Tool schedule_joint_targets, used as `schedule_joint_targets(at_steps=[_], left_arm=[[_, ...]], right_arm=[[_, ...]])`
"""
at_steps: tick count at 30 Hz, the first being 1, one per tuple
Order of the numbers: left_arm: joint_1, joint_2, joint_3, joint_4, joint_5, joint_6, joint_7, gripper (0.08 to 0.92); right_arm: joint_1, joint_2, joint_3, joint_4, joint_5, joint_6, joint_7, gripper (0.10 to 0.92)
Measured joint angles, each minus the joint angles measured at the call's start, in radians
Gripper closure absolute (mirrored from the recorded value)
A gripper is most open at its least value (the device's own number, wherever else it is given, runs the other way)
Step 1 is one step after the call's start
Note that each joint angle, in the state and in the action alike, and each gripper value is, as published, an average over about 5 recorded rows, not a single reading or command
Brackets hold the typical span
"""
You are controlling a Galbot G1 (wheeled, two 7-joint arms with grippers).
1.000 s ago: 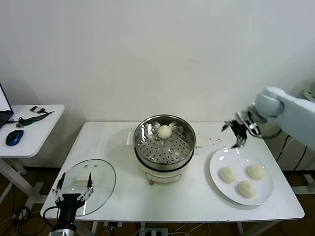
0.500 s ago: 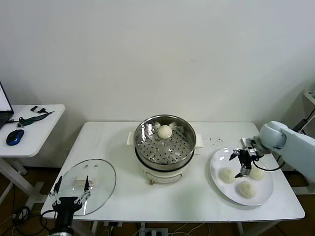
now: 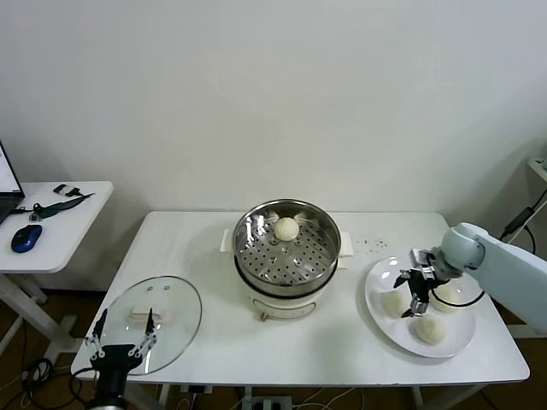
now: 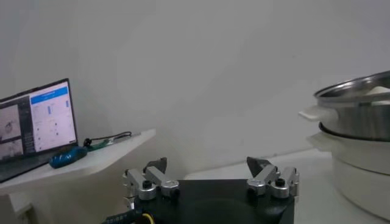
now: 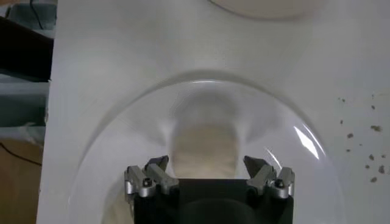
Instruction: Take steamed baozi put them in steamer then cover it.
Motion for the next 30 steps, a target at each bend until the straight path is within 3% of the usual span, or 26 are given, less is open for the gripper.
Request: schedule_joint_targets(at_steps=[14,22,30], left_arm=[[0.003,0.001,0.001,0.007,0.000,-0.001,-0.002,0.177],[0.000,0.002,0.009,0.005,0.004,0.003,-0.004,0.177],[0.001,0.003,0.023,-0.003,0.014,0.012,-0.006,0.177]], right_arm=[[0.005,0.021,-0.006,-0.027,-0.011,0.016,0.001,0.327],[0.078,0.001,-0.051,-0.015,0.029,0.021,0.001,0.329],[0.349,0.019,-0.225,-0.023,0.156,0.025,-0.014,0.327]])
